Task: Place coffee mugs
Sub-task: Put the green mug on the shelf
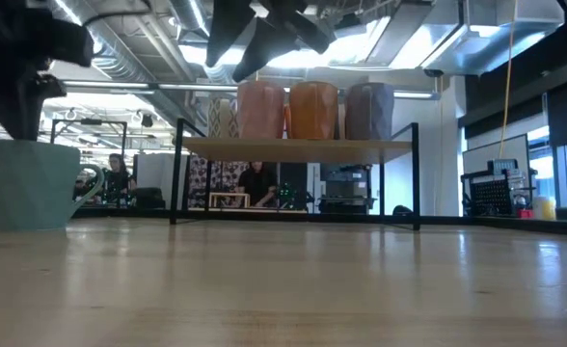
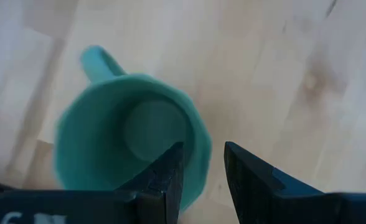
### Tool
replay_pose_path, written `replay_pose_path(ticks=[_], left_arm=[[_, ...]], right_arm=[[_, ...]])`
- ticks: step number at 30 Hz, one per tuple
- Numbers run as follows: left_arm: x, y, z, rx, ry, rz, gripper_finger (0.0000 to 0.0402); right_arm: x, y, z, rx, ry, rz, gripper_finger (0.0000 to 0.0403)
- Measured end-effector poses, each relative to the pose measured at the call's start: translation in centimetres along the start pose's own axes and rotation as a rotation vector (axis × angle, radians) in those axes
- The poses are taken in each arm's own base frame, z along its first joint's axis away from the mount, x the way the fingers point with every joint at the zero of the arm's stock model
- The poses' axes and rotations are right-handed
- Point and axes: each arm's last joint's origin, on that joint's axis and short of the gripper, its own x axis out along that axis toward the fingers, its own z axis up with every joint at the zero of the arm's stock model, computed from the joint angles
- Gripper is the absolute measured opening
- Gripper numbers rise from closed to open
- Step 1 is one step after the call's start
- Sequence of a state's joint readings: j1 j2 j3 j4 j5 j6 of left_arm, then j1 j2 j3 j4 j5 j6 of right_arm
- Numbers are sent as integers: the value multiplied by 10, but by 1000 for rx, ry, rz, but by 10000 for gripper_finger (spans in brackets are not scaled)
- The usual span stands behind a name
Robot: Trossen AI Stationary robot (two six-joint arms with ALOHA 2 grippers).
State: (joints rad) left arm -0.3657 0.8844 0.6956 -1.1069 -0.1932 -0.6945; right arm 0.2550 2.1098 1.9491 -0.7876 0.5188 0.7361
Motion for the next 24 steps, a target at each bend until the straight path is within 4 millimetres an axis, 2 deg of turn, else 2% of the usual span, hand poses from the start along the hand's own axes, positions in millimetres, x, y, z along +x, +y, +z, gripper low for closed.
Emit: replay_pose_path(ticks=[9,15,21,24], left_arm=[[25,3,5,72,103,-47,101],[27,1,7,173,102,-62,20],[22,-4,12,231,68,-122,17],[16,-12,17,295,14,-185,16]], right_arm=[[0,0,0,0,-15,-13,172],[-1,3,-4,-45,0,10,172],[5,16,-30,-75,25,60,172],[8,23,-50,-64,56,108,172]])
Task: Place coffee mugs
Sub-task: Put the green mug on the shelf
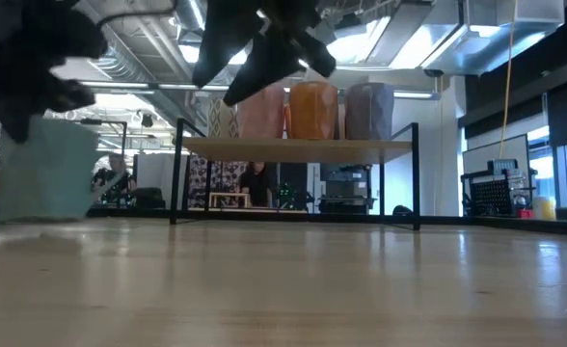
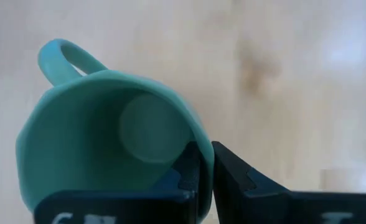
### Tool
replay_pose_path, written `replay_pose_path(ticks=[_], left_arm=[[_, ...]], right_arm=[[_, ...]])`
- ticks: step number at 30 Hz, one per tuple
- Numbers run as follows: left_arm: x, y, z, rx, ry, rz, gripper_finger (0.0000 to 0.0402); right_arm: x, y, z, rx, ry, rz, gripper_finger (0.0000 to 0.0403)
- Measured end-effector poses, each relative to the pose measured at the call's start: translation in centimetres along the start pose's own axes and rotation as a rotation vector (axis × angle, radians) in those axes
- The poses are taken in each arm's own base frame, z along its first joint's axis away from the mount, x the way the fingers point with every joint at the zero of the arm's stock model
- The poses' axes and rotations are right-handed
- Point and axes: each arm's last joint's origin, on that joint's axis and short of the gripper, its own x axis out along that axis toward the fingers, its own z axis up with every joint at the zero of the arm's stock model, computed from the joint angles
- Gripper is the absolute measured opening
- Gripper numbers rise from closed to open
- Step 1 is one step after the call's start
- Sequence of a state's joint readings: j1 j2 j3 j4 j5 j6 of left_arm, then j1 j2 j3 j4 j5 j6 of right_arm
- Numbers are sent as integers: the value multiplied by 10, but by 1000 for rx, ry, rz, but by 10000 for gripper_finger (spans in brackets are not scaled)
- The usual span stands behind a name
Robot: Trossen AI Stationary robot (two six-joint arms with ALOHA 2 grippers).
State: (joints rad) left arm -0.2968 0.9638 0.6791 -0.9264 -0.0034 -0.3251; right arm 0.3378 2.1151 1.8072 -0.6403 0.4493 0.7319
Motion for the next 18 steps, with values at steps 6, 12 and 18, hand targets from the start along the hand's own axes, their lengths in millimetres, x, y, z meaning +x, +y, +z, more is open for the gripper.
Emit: replay_pose_path(ticks=[6,12,18], left_arm=[[6,-18,18,288,-109,-126,16],[29,-34,31,560,-61,-82,17],[42,-54,48,882,-20,-25,18]], right_arm=[[5,16,-38,36,3,63,172],[8,26,-74,55,-36,84,172],[12,29,-89,80,-140,96,172]])
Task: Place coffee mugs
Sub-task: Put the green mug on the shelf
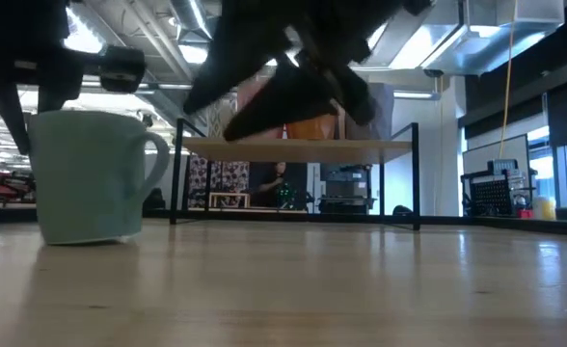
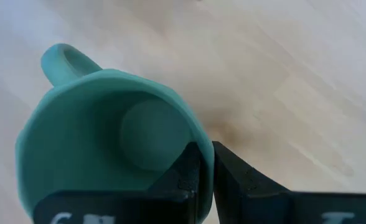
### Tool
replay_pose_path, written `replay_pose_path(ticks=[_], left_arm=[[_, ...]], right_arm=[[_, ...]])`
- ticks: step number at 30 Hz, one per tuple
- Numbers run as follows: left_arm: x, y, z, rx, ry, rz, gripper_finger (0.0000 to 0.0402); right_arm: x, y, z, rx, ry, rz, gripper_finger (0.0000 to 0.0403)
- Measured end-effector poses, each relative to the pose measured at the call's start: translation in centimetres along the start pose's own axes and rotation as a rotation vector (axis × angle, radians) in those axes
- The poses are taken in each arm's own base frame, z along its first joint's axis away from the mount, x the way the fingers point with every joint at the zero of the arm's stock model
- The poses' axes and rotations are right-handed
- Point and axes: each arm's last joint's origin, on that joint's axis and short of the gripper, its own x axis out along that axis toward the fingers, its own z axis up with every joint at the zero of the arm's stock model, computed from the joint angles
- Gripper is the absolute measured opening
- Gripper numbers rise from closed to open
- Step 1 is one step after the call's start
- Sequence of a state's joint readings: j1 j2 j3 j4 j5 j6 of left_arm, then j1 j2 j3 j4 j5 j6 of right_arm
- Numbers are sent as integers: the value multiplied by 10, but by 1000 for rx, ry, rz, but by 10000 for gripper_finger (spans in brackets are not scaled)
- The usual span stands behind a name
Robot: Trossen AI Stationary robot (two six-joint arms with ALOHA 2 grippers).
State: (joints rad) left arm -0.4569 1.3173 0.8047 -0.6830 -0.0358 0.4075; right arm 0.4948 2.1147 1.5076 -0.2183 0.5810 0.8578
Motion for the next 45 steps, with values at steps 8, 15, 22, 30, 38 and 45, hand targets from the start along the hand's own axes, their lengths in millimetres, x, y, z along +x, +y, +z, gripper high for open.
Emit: replay_pose_path(ticks=[8,15,22,30,38,45], left_arm=[[6,3,18,161,10,-12,18],[6,3,18,198,8,-16,18],[6,3,18,219,8,-16,18],[6,4,18,220,8,-15,18],[5,4,19,209,4,-6,18],[5,5,20,151,-4,10,43]], right_arm=[[6,-1,5,-109,-89,-2,172],[29,-11,5,-188,-58,14,172],[49,-20,12,-214,-60,64,172],[54,-25,19,-260,-61,88,154],[56,-26,22,-283,-57,112,50],[58,-29,24,-279,-54,109,23]])
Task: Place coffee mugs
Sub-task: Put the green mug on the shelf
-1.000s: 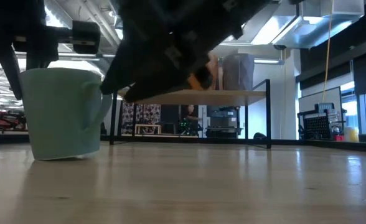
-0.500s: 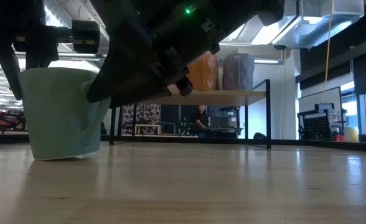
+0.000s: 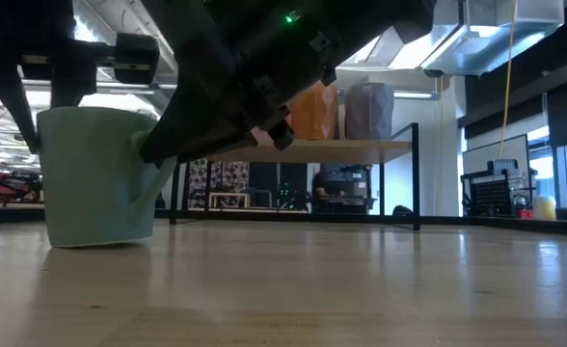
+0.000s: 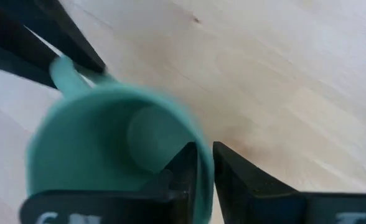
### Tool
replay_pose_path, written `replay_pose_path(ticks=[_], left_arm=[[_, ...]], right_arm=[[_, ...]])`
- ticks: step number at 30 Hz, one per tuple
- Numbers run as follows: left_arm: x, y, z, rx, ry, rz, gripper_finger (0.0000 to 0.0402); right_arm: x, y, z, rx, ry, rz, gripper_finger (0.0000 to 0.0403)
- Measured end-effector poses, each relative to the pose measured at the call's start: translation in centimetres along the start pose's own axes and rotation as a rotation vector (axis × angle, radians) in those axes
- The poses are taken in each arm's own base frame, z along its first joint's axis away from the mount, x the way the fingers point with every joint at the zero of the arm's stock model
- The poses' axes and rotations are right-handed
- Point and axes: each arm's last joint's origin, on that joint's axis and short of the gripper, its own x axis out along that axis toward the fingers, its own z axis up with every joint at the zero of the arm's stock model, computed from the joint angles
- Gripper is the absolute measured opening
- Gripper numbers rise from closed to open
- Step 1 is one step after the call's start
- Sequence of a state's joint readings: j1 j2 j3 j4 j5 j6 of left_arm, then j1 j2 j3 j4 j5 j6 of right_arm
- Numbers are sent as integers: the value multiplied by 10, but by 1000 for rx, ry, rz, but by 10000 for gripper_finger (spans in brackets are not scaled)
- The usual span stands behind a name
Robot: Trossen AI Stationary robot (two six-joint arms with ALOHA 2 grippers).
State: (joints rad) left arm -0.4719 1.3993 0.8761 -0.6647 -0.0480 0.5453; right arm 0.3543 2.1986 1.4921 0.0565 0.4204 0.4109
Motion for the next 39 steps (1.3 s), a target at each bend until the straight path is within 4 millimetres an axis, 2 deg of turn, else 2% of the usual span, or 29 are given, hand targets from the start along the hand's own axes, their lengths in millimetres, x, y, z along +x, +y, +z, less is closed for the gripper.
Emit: replay_pose_path(ticks=[5,9,13,17,23,28,33,39], left_arm=[[-9,1,-1,-140,21,85,77],[-30,1,-1,-298,28,142,101],[-62,0,2,-499,-4,170,109],[-101,-5,1,-625,-87,174,108],[-149,-19,-18,-776,-247,232,108],[-179,-28,-42,-865,-382,294,108],[-197,-31,-60,-913,-469,415,108],[-203,-32,-67,-929,-497,461,108]], right_arm=[[0,0,0,7,-11,-22,22],[-2,0,1,31,-28,-52,22],[-9,1,13,46,-60,-73,22],[-14,5,31,49,-81,-110,22],[-28,6,69,80,-124,-279,22],[-39,-12,109,192,-180,-414,22],[-40,-42,144,265,-267,-513,22],[-31,-84,158,331,-281,-590,22]])
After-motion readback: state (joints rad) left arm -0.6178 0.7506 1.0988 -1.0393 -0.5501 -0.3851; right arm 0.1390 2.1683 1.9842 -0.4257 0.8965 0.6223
